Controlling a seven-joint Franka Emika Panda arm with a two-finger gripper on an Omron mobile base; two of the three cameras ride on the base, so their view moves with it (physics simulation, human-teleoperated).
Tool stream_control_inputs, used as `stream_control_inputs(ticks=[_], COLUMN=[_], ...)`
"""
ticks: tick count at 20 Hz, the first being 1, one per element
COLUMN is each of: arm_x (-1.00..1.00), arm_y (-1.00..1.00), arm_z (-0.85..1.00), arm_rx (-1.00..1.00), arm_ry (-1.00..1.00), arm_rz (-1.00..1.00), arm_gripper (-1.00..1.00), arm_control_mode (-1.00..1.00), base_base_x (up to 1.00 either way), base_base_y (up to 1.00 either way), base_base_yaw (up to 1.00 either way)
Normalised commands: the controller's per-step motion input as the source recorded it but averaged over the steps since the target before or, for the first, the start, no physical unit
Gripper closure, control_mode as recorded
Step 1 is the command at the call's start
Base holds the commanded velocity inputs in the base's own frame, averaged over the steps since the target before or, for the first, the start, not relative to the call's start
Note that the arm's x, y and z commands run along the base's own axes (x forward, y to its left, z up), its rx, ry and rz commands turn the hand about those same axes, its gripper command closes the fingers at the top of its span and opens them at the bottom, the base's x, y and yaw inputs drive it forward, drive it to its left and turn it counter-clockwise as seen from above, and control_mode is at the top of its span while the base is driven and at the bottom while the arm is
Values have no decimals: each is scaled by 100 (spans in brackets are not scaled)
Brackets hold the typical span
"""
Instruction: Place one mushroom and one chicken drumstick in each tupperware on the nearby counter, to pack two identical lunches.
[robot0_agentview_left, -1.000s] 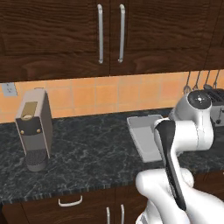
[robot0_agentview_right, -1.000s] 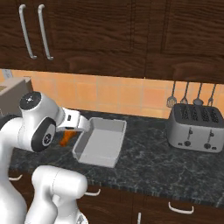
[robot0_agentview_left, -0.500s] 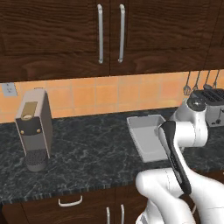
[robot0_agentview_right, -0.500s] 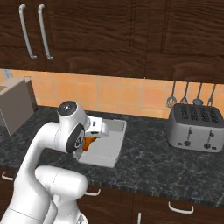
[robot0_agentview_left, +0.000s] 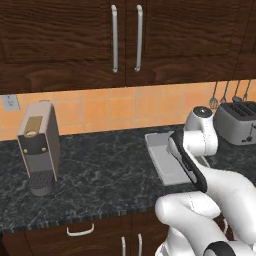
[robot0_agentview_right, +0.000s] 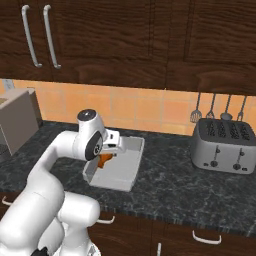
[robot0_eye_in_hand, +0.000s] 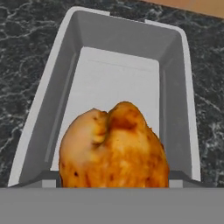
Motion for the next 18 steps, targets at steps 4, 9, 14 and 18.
stream_control_inputs(ticks=[4, 9, 14, 18], arm_x=[58, 55, 24, 20], arm_y=[4, 10, 9, 0], arm_z=[-32, -41, -38, -20], arm_rx=[0, 0, 0, 0], arm_ry=[0, 0, 0, 0], arm_rz=[0, 0, 0, 0], arm_gripper=[100, 100, 100, 100], arm_control_mode=[-100, -100, -100, -100], base_base_x=[0, 0, 0, 0], base_base_y=[0, 0, 0, 0], base_base_yaw=[0, 0, 0, 0])
